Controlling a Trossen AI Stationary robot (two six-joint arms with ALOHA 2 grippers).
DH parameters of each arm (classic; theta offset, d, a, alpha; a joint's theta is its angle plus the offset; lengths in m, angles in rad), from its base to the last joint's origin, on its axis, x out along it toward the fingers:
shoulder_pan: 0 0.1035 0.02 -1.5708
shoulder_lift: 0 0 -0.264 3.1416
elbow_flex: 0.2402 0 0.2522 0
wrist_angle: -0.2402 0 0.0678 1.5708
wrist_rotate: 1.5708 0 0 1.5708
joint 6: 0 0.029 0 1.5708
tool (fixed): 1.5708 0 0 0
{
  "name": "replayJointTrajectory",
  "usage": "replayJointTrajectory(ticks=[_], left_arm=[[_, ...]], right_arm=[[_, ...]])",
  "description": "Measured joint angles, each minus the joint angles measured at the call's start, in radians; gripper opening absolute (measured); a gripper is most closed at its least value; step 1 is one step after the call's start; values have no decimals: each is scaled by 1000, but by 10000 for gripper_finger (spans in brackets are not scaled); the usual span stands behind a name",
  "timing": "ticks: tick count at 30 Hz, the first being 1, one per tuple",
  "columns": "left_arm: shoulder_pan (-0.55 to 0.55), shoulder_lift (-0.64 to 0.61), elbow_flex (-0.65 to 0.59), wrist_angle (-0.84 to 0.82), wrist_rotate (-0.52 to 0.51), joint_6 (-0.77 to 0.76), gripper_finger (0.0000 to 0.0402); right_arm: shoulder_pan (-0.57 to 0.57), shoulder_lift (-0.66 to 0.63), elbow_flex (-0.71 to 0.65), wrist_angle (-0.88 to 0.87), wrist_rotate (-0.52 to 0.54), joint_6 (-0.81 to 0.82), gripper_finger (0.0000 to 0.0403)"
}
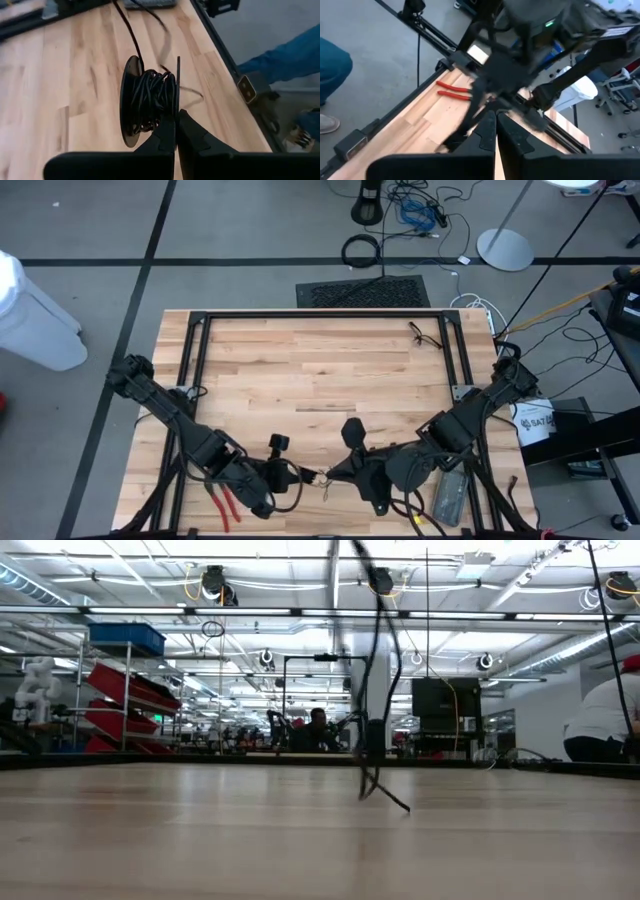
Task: Coil cords
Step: Coil the black wire onto the black spool
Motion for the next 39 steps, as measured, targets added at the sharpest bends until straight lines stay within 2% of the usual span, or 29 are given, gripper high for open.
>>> replayJointTrajectory(ticks=[11,17,30,39], left_arm=[[7,7,0,43,76,32,2],[5,7,0,169,135,146,2],[-9,11,0,361,215,408,2],[-22,12,0,374,251,412,2]], right_arm=[[-13,0,143,-185,4,1,0],[-51,0,159,-194,-11,-15,0],[-137,59,160,-188,-187,-23,0],[-166,14,160,-174,-185,-35,0]])
